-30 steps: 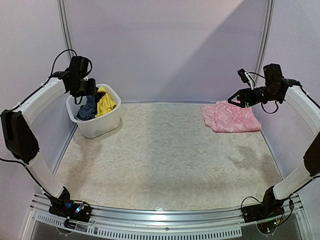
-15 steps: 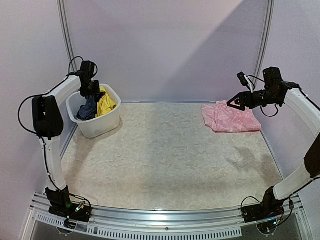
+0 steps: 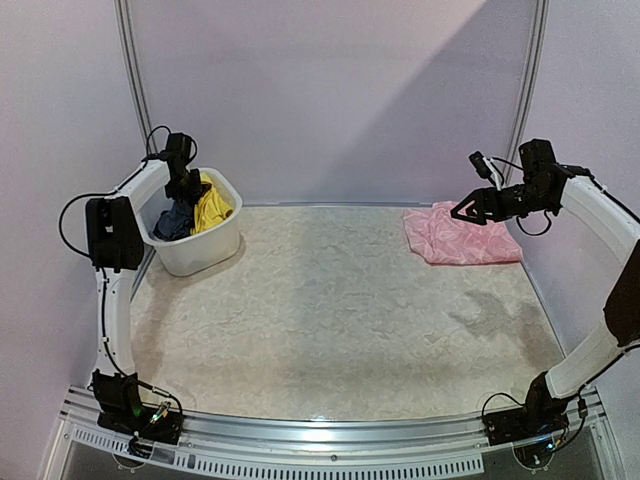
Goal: Fold and stack the mixed laundry pile
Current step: Pick up the crumpled tank top and place it in the bin.
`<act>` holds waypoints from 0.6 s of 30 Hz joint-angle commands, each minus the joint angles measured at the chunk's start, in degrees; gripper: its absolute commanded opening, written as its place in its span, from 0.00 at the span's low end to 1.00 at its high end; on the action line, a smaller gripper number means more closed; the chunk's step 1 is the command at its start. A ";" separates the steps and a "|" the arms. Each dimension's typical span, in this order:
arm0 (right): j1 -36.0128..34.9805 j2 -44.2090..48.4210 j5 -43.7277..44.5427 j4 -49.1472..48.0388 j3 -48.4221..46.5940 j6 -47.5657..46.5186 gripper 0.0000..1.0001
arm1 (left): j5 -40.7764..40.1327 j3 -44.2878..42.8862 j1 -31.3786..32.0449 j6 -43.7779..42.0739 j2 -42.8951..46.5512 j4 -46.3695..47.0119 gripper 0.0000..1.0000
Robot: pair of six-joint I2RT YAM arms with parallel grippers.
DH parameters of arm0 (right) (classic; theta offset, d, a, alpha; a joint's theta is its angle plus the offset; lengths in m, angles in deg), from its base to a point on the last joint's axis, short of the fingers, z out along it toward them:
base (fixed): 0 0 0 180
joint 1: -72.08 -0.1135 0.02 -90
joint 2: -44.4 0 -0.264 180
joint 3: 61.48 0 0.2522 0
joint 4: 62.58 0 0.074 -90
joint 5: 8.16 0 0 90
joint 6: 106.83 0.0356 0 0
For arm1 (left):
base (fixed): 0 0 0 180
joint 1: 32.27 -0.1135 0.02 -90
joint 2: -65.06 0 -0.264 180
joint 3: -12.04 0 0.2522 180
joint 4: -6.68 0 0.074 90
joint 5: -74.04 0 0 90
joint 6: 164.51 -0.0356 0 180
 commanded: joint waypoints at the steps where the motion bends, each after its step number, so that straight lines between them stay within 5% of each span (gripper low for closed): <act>1: -0.04 -0.91 -0.50 0.99 -1.80 0.42 0.88 | 1.94 -2.57 -0.95 -1.06 -1.82 0.22 0.21; 5: -0.06 -1.16 -0.60 0.98 -1.80 0.38 0.88 | 1.40 -3.17 -1.03 -1.71 0.01 0.14 0.00; 18: -0.07 -0.58 -3.08 -0.08 -1.11 0.47 0.87 | 5.06 2.01 1.37 -4.84 29.64 5.42 0.00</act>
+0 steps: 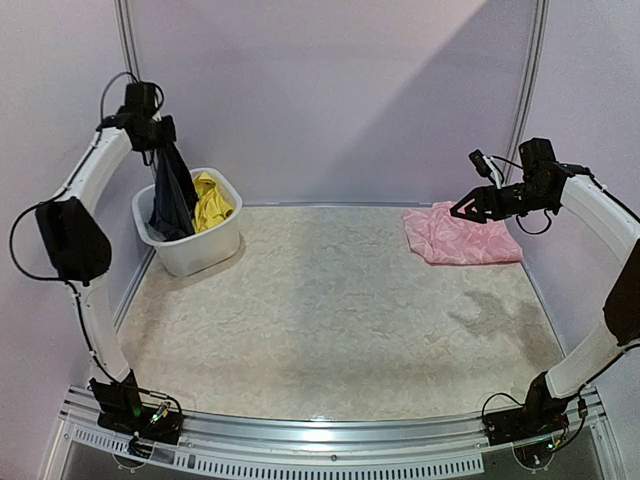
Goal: Fold and stack the mixed laundry pile
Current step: Pick up the crumpled tank top and place it in the bin, then place the crumpled tank top at the center of the board.
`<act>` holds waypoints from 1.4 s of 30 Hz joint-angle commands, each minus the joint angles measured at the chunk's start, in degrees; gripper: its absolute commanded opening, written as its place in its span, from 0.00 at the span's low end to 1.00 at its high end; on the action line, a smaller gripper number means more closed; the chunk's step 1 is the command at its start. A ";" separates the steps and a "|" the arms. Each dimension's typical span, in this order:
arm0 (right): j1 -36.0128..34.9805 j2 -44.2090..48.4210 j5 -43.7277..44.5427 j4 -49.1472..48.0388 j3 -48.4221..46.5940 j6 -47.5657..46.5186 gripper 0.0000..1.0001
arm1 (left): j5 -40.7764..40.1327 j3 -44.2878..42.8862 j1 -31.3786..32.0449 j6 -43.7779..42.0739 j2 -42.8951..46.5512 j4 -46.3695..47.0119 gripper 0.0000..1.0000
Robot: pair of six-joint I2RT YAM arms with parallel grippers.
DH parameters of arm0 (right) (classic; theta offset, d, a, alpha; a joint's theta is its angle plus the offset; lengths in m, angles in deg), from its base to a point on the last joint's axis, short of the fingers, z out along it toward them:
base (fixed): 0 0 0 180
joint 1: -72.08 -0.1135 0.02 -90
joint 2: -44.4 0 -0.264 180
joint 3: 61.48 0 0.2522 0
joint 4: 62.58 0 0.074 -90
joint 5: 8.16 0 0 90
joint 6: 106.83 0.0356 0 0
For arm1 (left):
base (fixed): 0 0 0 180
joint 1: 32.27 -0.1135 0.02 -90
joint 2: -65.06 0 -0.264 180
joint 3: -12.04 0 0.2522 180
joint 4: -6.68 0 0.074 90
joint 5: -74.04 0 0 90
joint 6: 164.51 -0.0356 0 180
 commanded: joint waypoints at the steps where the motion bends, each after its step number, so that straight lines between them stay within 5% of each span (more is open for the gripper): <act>1: -0.02 -0.06 -2.18 -0.54 -0.39 0.21 0.87 | 4.65 -0.83 2.51 -1.58 11.05 4.91 0.00; 20: -0.03 1.90 -6.26 -1.55 0.86 0.21 0.86 | 40.66 2.25 14.79 17.06 27.77 20.71 0.00; 33: -2.61 1.20 -16.46 3.95 -2.31 -5.32 0.77 | 49.99 2.43 22.74 25.61 26.27 27.34 0.00; 39: -3.96 1.01 -20.71 7.92 -2.62 -9.20 0.77 | 48.41 17.45 24.26 26.71 25.04 27.04 0.08; 42: -5.31 1.20 -16.31 6.48 -1.03 -9.60 0.77 | 46.98 28.90 25.94 26.83 22.86 28.97 0.26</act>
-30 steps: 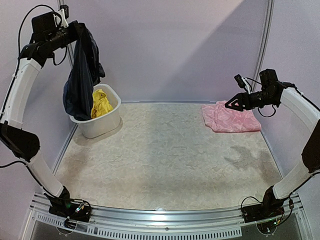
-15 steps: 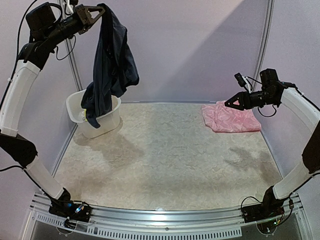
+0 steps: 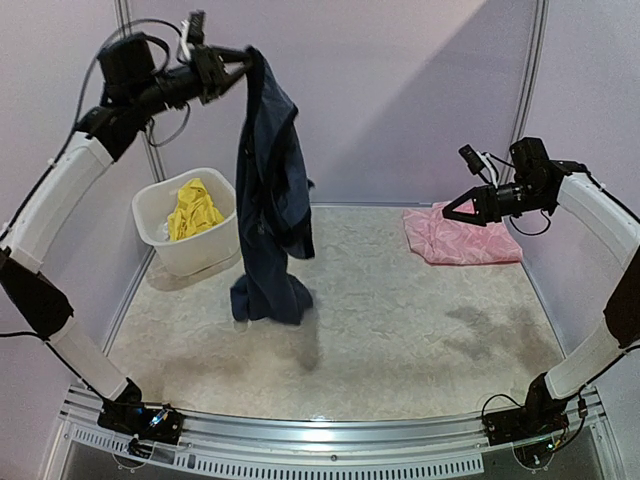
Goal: Fold and stack the mixed laundry pile
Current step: Place the crumpled tank top at the center of the board, then pick up the crumpled tank top from the center of the board.
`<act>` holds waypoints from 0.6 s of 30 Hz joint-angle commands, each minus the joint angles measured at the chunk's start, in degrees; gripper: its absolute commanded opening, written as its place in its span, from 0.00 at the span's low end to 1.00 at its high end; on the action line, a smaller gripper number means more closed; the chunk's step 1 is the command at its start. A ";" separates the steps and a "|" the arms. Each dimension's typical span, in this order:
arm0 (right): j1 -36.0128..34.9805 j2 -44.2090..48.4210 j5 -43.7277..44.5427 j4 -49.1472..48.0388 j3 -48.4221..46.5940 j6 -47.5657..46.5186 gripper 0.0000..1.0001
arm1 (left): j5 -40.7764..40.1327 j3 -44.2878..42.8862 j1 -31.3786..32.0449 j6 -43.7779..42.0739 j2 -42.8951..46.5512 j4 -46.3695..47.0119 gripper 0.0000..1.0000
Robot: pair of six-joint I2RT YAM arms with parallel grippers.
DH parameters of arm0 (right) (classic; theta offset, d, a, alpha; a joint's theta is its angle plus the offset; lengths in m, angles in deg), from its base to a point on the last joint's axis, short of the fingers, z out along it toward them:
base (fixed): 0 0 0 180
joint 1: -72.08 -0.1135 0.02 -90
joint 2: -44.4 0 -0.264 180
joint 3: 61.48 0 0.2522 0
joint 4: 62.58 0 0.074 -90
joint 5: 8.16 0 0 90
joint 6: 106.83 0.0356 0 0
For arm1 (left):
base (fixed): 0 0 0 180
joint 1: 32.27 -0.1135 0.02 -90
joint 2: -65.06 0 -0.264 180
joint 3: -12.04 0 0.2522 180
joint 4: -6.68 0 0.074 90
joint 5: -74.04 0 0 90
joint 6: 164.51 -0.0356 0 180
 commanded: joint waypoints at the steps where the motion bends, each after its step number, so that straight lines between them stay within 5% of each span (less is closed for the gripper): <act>1: -2.25 0.72 4.20 0.05 1.27 -1.81 0.77 | -3.18 13.91 2.44 0.30 -5.83 -1.11 0.31; 7: -9.48 -6.26 11.58 1.54 3.58 -2.00 0.70 | -22.56 10.98 0.28 -12.70 -13.91 -21.87 0.49; 18: -24.12 -26.24 13.58 -0.17 -2.15 2.36 0.59 | -19.63 31.79 6.67 -16.44 -6.96 -16.55 0.54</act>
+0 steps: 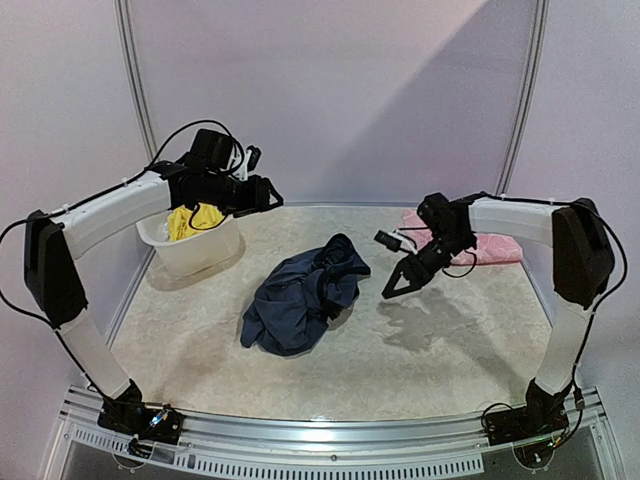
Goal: Fold and stack the mixed laundry pile
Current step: Pick up the crumpled tank top from the center of the board.
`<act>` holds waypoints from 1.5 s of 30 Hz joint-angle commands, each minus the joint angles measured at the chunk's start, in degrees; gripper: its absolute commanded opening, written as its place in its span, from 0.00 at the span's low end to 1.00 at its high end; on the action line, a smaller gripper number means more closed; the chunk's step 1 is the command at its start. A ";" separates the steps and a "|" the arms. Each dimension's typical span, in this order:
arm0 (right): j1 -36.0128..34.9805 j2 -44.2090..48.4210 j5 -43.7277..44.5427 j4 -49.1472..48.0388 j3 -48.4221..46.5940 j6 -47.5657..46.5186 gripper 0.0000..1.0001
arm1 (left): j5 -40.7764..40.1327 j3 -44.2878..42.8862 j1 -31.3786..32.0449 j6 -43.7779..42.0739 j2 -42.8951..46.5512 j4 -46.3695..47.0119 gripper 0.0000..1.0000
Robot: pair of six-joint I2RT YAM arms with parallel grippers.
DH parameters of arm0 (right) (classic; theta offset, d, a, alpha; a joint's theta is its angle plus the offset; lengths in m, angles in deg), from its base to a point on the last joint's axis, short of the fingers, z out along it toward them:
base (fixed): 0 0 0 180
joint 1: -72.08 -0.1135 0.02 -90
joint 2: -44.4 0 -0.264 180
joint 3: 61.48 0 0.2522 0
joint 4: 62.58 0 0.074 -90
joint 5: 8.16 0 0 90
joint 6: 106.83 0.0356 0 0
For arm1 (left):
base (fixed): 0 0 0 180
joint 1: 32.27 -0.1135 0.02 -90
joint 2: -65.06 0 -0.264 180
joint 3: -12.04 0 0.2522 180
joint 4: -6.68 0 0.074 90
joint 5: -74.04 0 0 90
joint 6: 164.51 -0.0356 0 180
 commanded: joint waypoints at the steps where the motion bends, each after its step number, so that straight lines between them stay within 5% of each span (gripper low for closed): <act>1: -5.17 -6.15 1.55 -1.81 -5.66 3.67 0.59 | 2.51 9.84 3.39 -2.13 -0.31 3.50 0.54; 6: -11.61 -10.39 7.88 -8.35 -8.05 5.29 0.64 | 6.49 14.04 6.20 1.52 -3.65 11.03 0.56; 14: -13.89 -18.56 14.85 -14.18 -16.23 15.85 0.65 | 9.84 2.19 6.68 -3.12 -17.72 8.23 0.64; 16: -14.35 -19.70 15.69 -13.13 -18.01 16.04 0.46 | 11.10 2.15 6.92 -1.66 -19.41 10.54 0.66; 20: -13.87 -20.32 17.93 -9.59 -18.17 15.39 0.13 | 11.76 2.76 6.84 0.66 -20.17 12.50 0.54; 25: -11.69 -9.49 20.05 -8.36 -9.46 10.41 0.01 | 12.23 3.98 6.22 0.89 -18.42 13.47 0.32; 32: -5.91 6.07 23.80 -2.30 -6.05 5.71 0.00 | 12.42 6.20 5.51 1.29 -14.72 14.41 0.00; 42: 8.89 22.63 30.02 3.29 -6.01 4.78 0.00 | 9.59 12.19 3.77 -1.32 6.39 8.66 0.00; 45: 11.51 25.77 32.97 3.63 -3.86 2.81 0.00 | 8.96 13.69 3.84 -1.54 9.03 8.06 0.08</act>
